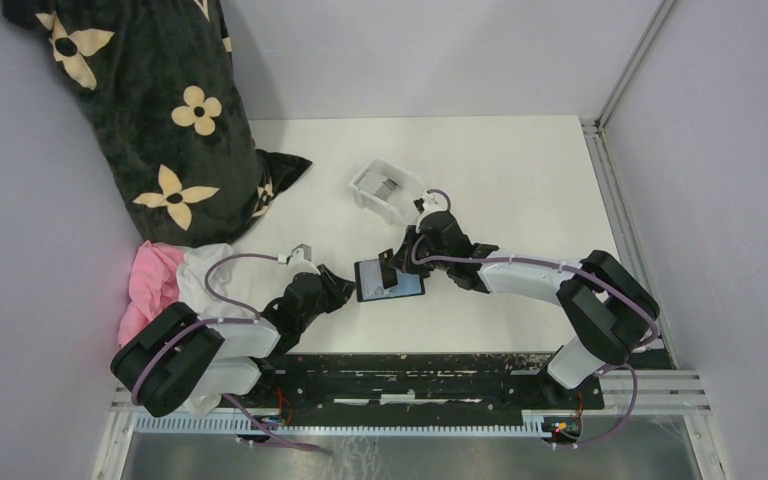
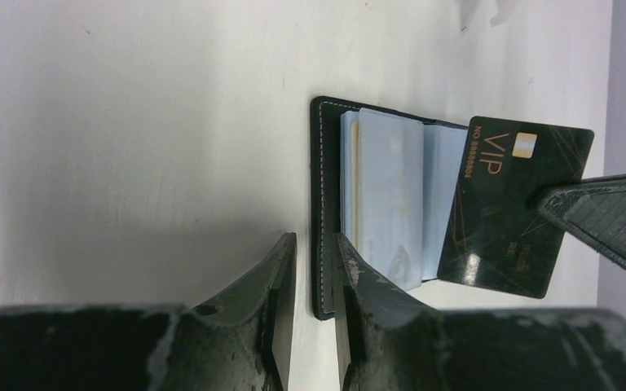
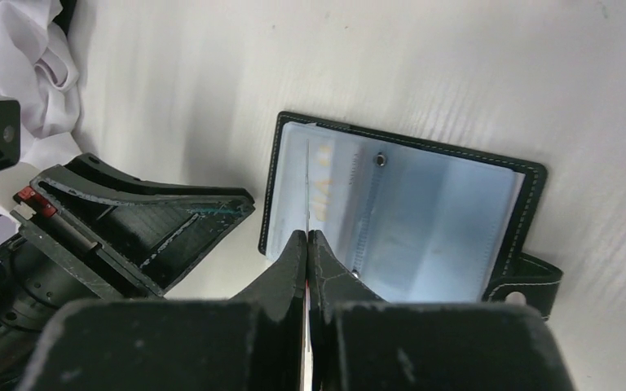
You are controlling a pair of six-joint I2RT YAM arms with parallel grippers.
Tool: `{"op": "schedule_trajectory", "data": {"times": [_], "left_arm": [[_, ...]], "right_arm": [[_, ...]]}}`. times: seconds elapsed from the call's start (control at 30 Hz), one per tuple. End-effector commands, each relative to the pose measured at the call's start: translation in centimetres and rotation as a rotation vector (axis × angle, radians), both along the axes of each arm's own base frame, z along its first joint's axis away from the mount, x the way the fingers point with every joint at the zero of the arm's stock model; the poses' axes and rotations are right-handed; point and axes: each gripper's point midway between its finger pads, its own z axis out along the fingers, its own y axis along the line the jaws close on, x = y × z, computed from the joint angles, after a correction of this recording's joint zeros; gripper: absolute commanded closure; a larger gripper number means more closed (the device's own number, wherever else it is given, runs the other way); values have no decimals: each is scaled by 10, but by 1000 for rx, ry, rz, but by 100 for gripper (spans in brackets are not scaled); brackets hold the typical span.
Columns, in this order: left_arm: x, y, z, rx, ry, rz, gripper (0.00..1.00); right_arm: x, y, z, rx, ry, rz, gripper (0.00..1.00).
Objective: Put the credit cards into the card holder
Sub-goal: Turn over the card slot in the card holder, then insert the credit card into the card holder.
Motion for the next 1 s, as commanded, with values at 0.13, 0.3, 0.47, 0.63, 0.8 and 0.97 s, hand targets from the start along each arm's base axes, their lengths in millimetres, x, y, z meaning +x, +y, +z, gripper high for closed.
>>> {"op": "schedule_trajectory", "data": {"times": [0.13,0.3,0.47,0.63,0.8,0.97], "left_arm": [[7,-4,0,42,-24,-20,71],[9,-6,0,44,-22,-25,71],[10,-7,-2,46,-16,-28,71],[9,-8,-4,49,-11,-30,71],[10,-8,-7,53,-6,-33,71],[10,-10,-9,52,-1,-36,72]], "right_arm": [[24,-14,10,14,-42,-45,99],[28,-16,6,31,-23,-46,99],[29,-13,-3,65,11,-46,99],[31,-11,-12,86,36,-47,99],[32,-10,-17,109,54,-50,99],[31,-9,-18,128,64,-51,99]]}}
